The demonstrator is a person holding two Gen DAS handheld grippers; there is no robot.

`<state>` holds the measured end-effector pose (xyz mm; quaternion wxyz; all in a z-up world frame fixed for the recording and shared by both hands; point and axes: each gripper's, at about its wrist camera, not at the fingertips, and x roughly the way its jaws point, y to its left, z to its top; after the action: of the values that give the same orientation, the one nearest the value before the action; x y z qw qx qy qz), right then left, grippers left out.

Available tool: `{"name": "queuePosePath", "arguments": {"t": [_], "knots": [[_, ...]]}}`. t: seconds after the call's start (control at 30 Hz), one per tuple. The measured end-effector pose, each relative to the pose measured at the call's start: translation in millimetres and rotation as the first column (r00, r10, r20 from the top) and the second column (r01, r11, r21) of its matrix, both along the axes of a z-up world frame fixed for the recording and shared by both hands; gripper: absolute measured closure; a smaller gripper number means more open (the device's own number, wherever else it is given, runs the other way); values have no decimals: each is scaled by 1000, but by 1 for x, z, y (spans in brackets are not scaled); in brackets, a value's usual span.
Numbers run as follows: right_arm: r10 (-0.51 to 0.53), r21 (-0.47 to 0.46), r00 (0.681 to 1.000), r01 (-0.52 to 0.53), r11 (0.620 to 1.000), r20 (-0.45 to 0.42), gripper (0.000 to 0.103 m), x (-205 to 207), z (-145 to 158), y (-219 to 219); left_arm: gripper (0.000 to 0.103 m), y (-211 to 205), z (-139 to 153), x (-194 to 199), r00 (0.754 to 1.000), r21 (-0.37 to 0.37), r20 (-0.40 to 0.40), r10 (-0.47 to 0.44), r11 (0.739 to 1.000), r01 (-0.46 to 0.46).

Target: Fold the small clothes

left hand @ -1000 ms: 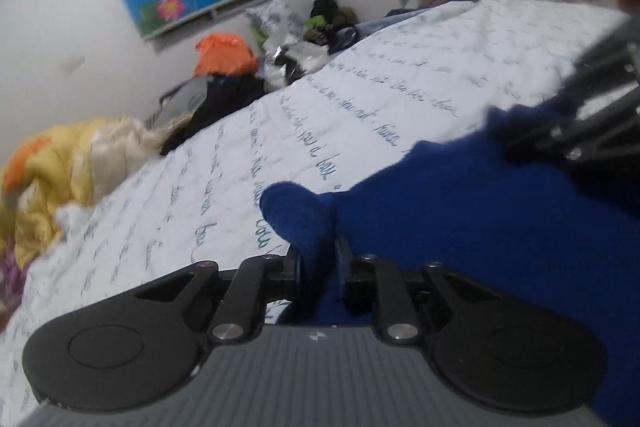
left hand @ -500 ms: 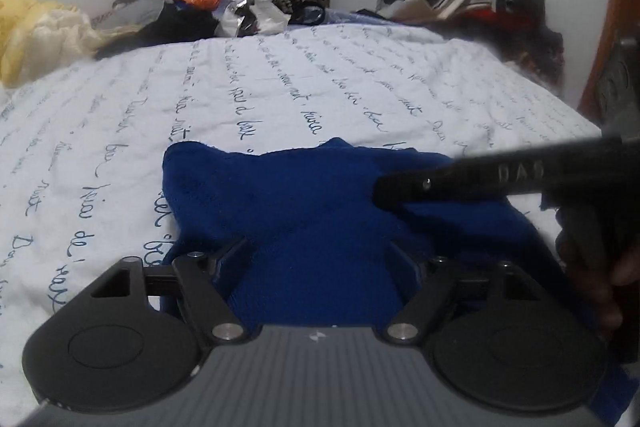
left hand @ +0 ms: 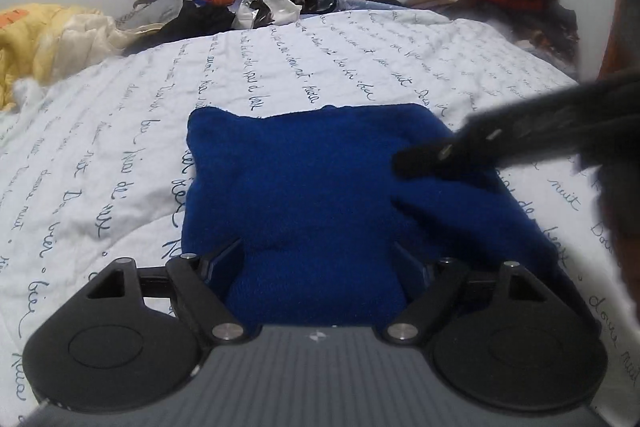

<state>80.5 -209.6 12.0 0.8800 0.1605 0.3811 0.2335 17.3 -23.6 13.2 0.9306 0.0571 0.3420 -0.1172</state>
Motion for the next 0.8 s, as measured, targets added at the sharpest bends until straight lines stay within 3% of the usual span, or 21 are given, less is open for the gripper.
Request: {"name": "queuePosePath", "arguments": {"t": [0.1, 0.13, 0.2, 0.23, 0.3, 0.37, 0.47, 0.53, 0.57, 0.6, 0.63, 0.67, 0.7, 0.77, 0.8], "knots": [[25, -51, 995, -20, 998, 95, 56, -28, 24, 9, 21, 0, -3, -5, 1000, -1, 19, 5, 1000, -5], [39, -54, 996, -35, 998, 86, 53, -35, 23, 13, 20, 0, -4, -5, 1000, 3, 21, 6, 1000, -6], [55, -91, 998, -52, 995, 36, 54, -35, -2, 17, 20, -2, -7, -8, 999, 13, 39, 2, 1000, -2], [60, -48, 993, -56, 997, 98, 54, -38, -11, 12, 20, -1, -7, -7, 999, 13, 37, -1, 1000, 1], [28, 54, 998, -31, 998, 52, 54, -37, -11, -5, 25, 1, 0, -11, 999, 17, 32, 9, 1000, -9], [-25, 92, 999, 27, 995, -25, 54, -41, 1, -15, 38, 6, 11, -28, 999, -10, 43, 16, 1000, -15], [-3, 103, 1000, 1, 995, 14, 51, -65, 18, -19, 34, 12, 11, -54, 1000, -46, 23, -1, 999, 2], [27, 90, 999, -24, 996, -21, 51, -70, 9, -16, 29, 9, -9, -58, 1000, 11, -21, 9, 1000, -9], [36, 48, 998, -34, 998, -51, 52, -60, -2, -8, 30, 9, -12, -63, 1000, 32, 14, 15, 999, -15], [58, 34, 998, -58, 998, -13, 56, -60, -12, -7, 30, 11, -8, -66, 1000, 25, 1, 26, 999, -26], [60, 29, 998, -60, 998, 7, 63, -61, -14, -7, 33, 17, -3, -69, 999, -6, -21, 43, 999, -43], [33, 40, 999, -32, 999, -17, 63, -63, -10, -12, 34, 25, 1, -73, 998, -46, -38, 58, 997, -60], [6, 57, 999, -4, 998, -43, 61, -67, -3, -18, 33, 34, 3, -75, 995, -92, -66, 73, 993, -79], [-13, 56, 1000, 14, 998, -17, 60, -80, 9, -28, 35, 51, -4, -72, 982, -170, -159, 105, 976, -132], [-24, 49, 1000, 25, 998, -14, 53, -86, 11, -33, 34, 56, -5, -72, 981, -200, -161, 112, 969, -143]]}}
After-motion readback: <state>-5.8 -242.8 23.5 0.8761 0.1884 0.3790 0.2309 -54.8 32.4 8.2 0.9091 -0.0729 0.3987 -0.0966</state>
